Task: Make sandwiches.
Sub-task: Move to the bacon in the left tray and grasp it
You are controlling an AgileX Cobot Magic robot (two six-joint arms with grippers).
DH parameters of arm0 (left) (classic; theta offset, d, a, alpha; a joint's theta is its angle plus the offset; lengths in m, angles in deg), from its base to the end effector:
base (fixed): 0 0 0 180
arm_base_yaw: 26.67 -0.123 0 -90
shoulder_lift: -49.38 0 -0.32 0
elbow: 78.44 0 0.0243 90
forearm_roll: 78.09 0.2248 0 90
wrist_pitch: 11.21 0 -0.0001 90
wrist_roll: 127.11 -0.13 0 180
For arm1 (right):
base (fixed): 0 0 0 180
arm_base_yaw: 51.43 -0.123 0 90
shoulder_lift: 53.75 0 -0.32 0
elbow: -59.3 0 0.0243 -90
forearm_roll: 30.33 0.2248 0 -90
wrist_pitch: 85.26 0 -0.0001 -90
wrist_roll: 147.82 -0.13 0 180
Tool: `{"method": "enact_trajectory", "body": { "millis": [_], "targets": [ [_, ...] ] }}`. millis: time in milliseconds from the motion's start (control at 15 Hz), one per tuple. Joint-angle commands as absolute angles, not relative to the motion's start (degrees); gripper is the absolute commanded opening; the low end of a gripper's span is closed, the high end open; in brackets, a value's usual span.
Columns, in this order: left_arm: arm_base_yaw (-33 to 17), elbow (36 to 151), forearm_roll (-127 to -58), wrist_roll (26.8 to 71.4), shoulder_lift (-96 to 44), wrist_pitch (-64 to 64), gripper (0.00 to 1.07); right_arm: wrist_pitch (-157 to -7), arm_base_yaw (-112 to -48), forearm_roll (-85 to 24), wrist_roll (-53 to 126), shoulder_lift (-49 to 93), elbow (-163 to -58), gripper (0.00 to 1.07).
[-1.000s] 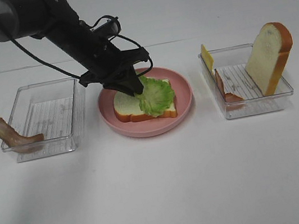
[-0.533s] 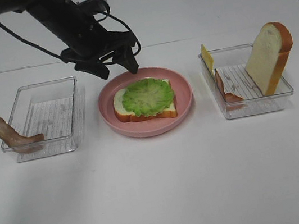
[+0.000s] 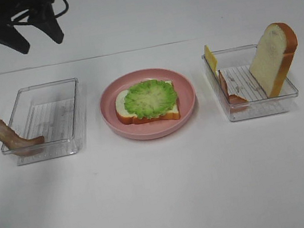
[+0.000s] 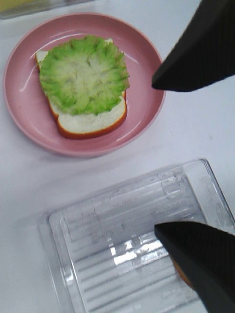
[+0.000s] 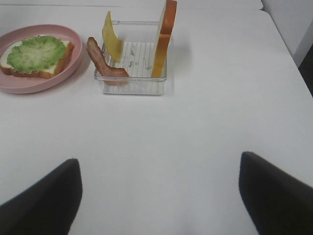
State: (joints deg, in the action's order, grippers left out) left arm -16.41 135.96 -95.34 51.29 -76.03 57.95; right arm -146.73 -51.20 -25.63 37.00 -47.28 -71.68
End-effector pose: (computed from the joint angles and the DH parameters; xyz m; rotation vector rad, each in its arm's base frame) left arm 0.4410 -0.1165 0.2873 0.2069 2.7781 -0.4566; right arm -0.0308 0.0095 0.2477 -0.0868 2.0370 0.0428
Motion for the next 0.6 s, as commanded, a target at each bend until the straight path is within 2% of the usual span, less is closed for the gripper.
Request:
{"method": "enact_trajectory", "body": {
  "millis": [67,200,400,600],
  "targets": [
    [-18.13,135.91,-92.65,52.03,-73.57,62.65,0.71,-146.05,-50.75,-25.52,37.63,-47.97,-71.62,0.83],
    [-20.25,135.91,-88.69,54.38,-69.04,62.65,0.71,-146.05,-50.75,-25.52,37.63,-47.97,-71.62,0.83],
    [-22.54,134.59,-86.80,54.55,-63.66,62.65,0.71,-146.05,-50.75,-25.52,37.63,-47.97,-71.62,0.83],
    [-25.52,124.33,-85.94,54.55,-54.03,62.65,0.71,-146.05,-50.75,-25.52,37.63,-47.97,-71.62,0.83]
  ]
}}
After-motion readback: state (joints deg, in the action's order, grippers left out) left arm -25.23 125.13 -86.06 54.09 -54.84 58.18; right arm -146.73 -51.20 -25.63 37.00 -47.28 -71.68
